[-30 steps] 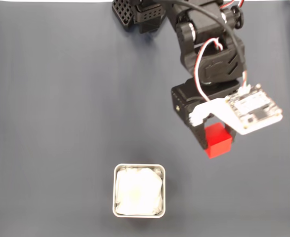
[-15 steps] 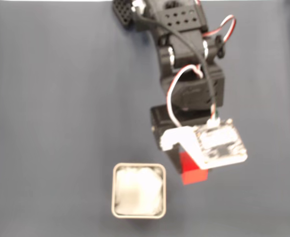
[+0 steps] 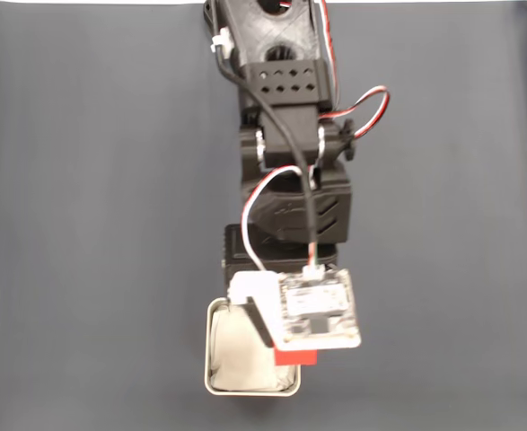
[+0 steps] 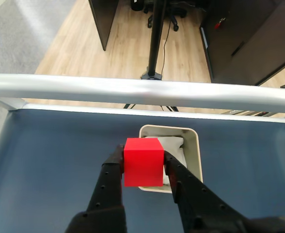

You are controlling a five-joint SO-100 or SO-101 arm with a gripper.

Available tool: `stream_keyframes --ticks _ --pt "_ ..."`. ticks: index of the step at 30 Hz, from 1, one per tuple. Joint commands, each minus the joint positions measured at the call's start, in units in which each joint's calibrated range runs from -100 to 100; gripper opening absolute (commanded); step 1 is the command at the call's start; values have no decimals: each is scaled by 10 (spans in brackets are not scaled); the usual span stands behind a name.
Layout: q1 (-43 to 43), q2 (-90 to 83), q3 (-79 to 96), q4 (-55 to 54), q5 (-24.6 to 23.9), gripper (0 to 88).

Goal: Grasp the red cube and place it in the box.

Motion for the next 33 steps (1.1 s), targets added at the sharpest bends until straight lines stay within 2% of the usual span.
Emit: stream_keyframes --ticks 1,33 --pt "15 -4 -31 -18 -5 0" --pt "48 33 -29 -33 -7 0"
